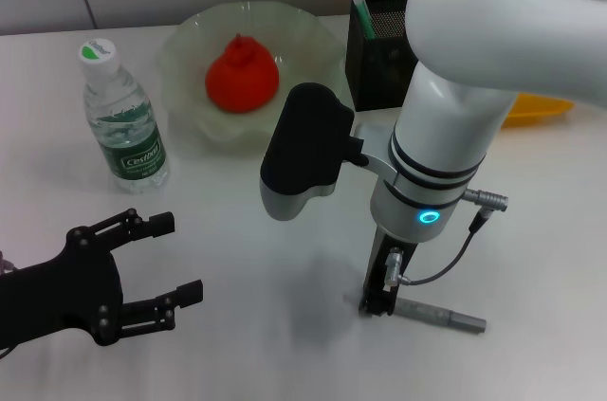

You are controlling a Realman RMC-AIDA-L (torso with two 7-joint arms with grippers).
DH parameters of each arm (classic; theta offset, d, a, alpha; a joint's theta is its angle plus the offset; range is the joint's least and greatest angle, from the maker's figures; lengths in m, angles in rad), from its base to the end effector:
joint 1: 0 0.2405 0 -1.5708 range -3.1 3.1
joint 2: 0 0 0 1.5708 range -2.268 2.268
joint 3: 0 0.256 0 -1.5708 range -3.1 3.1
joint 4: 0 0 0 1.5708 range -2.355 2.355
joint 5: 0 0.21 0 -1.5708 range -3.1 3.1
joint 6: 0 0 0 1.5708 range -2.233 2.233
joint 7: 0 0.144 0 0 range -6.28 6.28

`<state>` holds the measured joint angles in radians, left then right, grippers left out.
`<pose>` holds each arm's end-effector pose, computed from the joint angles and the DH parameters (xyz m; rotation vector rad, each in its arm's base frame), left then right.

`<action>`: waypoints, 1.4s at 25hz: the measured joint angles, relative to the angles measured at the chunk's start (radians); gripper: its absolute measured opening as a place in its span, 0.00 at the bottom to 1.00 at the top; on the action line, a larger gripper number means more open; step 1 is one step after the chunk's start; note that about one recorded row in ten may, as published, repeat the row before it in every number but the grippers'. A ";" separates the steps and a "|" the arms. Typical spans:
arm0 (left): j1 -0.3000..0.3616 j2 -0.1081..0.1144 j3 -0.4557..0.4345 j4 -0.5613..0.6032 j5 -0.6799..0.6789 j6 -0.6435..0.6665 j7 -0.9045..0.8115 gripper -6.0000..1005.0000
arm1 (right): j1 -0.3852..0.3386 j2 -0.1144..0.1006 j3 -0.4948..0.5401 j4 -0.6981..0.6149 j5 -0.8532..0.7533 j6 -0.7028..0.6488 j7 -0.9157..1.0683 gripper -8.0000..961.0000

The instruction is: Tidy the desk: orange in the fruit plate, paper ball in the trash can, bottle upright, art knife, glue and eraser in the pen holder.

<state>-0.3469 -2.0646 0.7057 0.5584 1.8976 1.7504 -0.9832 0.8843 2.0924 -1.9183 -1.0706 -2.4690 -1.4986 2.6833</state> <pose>-0.2949 0.2559 -0.0034 -2.7264 -0.3305 -0.8839 0.1335 0.3218 -0.1030 -2.8161 0.5301 -1.0132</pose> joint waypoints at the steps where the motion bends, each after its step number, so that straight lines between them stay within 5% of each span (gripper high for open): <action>1: 0.000 0.000 0.000 0.000 0.000 0.000 0.000 0.86 | 0.000 0.000 0.000 0.001 0.000 0.000 0.000 0.46; 2: 0.000 0.000 0.000 0.000 0.000 0.000 0.000 0.86 | 0.000 0.000 0.001 0.002 0.000 0.000 0.001 0.45; 5: 0.000 0.000 -0.001 0.000 0.000 0.000 0.000 0.86 | 0.000 0.000 0.006 0.001 0.000 -0.001 0.001 0.19; 10: 0.000 0.000 -0.002 0.000 0.000 0.000 0.000 0.86 | -0.005 -0.003 0.039 -0.019 -0.001 -0.014 0.002 0.14; 14: 0.001 0.000 -0.002 0.000 0.000 0.000 0.000 0.86 | -0.028 -0.011 0.196 -0.098 -0.024 -0.076 -0.025 0.14; 16: 0.001 0.000 -0.002 0.000 0.000 -0.001 0.000 0.86 | -0.048 -0.014 0.392 -0.177 -0.067 -0.129 -0.083 0.14; 17: 0.002 0.000 -0.002 0.000 0.000 -0.002 0.000 0.86 | -0.048 -0.014 0.392 -0.177 -0.067 -0.129 -0.083 0.14; 18: 0.002 0.000 -0.002 0.000 0.000 -0.002 0.000 0.86 | -0.057 -0.019 0.527 -0.221 -0.086 -0.144 -0.125 0.14; 23: 0.002 0.000 -0.002 0.000 0.000 0.000 0.000 0.86 | -0.075 -0.039 0.764 -0.290 -0.100 -0.117 -0.219 0.14; 28: 0.002 0.000 -0.002 0.000 -0.004 0.002 0.000 0.86 | -0.108 -0.043 0.896 -0.314 -0.075 0.030 -0.314 0.14; 35: -0.001 -0.001 -0.002 0.000 -0.004 0.003 0.000 0.86 | -0.137 -0.046 0.948 -0.256 0.055 0.239 -0.461 0.15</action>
<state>-0.3477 -2.0656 0.7041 0.5584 1.8935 1.7530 -0.9832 0.7473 2.0463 -0.9699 -1.3265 -2.4138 -1.2598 2.2224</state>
